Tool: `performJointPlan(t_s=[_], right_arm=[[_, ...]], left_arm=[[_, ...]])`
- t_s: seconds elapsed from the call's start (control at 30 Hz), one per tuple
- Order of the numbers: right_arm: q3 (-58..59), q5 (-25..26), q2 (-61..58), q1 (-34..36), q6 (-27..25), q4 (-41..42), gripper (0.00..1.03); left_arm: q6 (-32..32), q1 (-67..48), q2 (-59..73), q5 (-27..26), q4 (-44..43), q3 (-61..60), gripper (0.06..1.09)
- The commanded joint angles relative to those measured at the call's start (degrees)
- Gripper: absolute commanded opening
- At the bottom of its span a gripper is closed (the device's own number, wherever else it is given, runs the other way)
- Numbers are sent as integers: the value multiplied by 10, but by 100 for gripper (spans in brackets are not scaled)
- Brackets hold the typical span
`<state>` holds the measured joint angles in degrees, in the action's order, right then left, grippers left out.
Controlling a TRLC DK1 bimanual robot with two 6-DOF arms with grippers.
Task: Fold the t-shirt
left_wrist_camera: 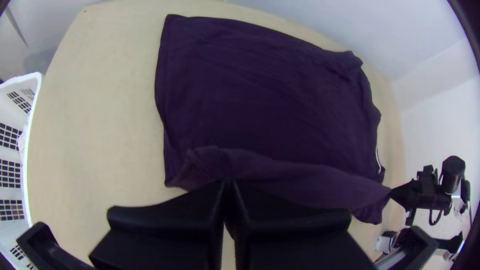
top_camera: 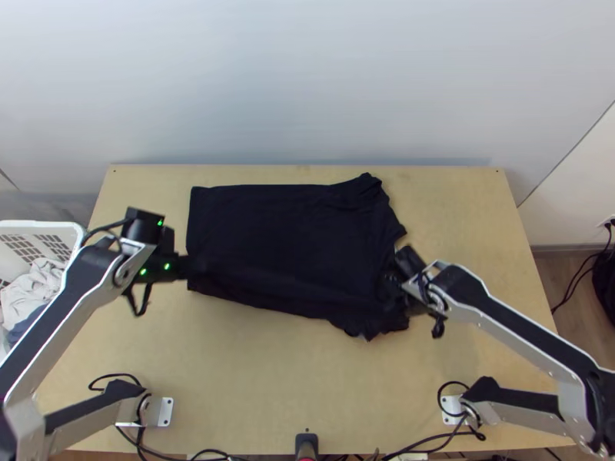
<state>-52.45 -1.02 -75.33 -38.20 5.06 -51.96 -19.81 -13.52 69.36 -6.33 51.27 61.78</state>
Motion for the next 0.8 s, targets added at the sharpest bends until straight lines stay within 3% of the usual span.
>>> performJointPlan(t_s=[0.0, 0.1, 0.13, 0.2, 0.27, 0.33, 0.37, 0.43, 0.57, 0.77], right_arm=[[-11, -3, -55, 76, -12, 68, 3], [-20, -3, -75, 75, 19, 90, 6], [-21, -3, -83, 75, 33, 100, 7], [-27, -3, -101, 74, 53, 109, 11], [-36, 0, -114, 74, 76, 112, 37], [-42, 2, -119, 75, 108, 113, 73], [-43, 3, -119, 77, 119, 113, 86], [-49, 2, -123, 80, 130, 113, 97], [-64, 2, -132, 90, 144, 105, 99], [-121, 0, -105, 94, 166, 75, 99]], left_arm=[[-13, 25, 105, 28, -117, 5, 10], [-18, 35, 138, 28, -156, -2, 20], [-21, 38, 147, 29, -165, -6, 28], [-15, 46, 171, 28, -176, -10, 58], [0, 48, 191, 29, -172, -7, 80], [7, 54, 201, 28, -165, -6, 94], [10, 60, 203, 28, -158, -6, 95], [14, 74, 203, 25, -146, -7, 95], [36, 104, 196, -16, -108, -14, 95], [55, 99, 184, -29, -106, -35, 95]])
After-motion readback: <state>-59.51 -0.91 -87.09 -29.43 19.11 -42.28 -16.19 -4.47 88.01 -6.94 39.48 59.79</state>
